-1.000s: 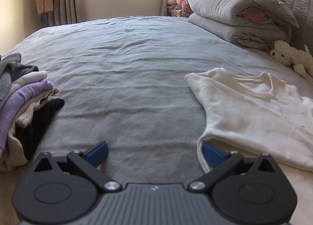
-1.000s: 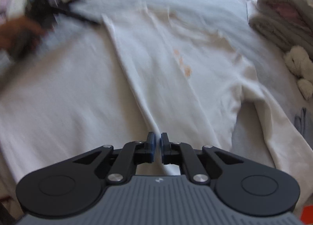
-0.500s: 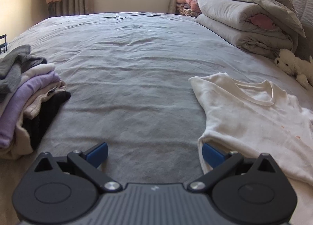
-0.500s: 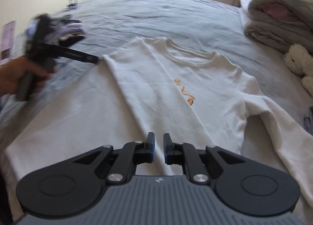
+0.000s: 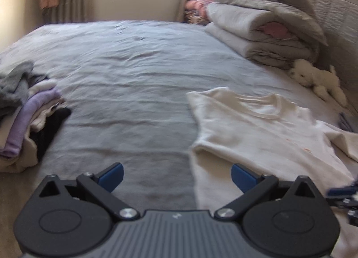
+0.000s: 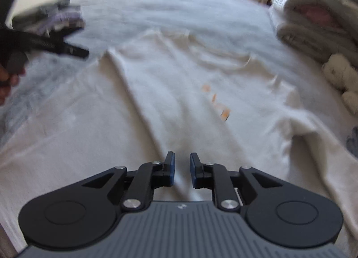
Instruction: Fold clothes
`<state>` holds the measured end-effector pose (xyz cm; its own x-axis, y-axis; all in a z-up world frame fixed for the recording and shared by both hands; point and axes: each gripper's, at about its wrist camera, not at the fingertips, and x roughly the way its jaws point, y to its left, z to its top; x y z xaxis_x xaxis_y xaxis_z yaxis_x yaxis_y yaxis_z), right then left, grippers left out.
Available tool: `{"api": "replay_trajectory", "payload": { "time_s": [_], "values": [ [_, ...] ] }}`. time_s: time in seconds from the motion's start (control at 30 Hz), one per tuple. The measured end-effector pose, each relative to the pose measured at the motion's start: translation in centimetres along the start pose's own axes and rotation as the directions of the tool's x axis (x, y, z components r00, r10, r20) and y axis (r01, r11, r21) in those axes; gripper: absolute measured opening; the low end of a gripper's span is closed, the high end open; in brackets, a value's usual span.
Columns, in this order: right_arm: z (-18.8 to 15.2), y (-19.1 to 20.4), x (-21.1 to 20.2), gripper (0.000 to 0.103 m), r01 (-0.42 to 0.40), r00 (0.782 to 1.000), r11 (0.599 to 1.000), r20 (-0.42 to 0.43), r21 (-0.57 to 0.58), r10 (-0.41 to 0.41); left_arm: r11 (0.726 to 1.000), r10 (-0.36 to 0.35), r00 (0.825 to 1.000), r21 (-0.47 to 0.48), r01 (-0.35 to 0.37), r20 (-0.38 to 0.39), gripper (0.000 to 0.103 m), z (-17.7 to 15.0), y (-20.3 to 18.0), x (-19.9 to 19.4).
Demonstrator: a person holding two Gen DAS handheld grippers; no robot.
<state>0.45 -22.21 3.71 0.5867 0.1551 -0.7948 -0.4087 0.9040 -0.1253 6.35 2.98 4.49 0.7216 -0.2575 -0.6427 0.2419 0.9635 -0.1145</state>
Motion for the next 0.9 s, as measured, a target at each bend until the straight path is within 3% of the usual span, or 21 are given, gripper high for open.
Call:
{"api": "replay_trajectory", "payload": {
  "time_s": [0.2, 0.37, 0.53, 0.67, 0.9],
  "values": [
    [0.1, -0.1, -0.7, 0.022, 0.003, 0.999, 1.000, 0.033, 0.017, -0.003, 0.997, -0.055, 0.997, 0.054, 0.058, -0.052, 0.103, -1.4, -2.5, 0.4],
    [0.1, -0.3, 0.3, 0.028, 0.030, 1.000, 0.999, -0.005, 0.022, -0.029, 0.998, -0.025, 0.994, 0.056, 0.031, -0.104, 0.103, -2.6, -2.9, 1.5],
    [-0.4, -2.1, -0.8, 0.029, 0.046, 0.999, 0.998, 0.006, 0.044, -0.047, 0.999, -0.020, 0.994, 0.044, 0.024, -0.104, 0.103, -2.7, -2.6, 1.2],
    [-1.2, -4.9, -0.2, 0.035, 0.047, 0.998, 0.990, -0.054, 0.137, -0.040, 0.997, 0.002, 0.995, 0.078, 0.006, -0.101, 0.103, -2.9, -2.9, 1.6],
    [-1.8, -5.5, -0.6, 0.039, 0.017, 0.999, 0.988, -0.051, 0.152, -0.010, 0.996, 0.022, 0.996, 0.087, -0.015, -0.090, 0.103, -3.0, -3.0, 1.8]
  ]
}}
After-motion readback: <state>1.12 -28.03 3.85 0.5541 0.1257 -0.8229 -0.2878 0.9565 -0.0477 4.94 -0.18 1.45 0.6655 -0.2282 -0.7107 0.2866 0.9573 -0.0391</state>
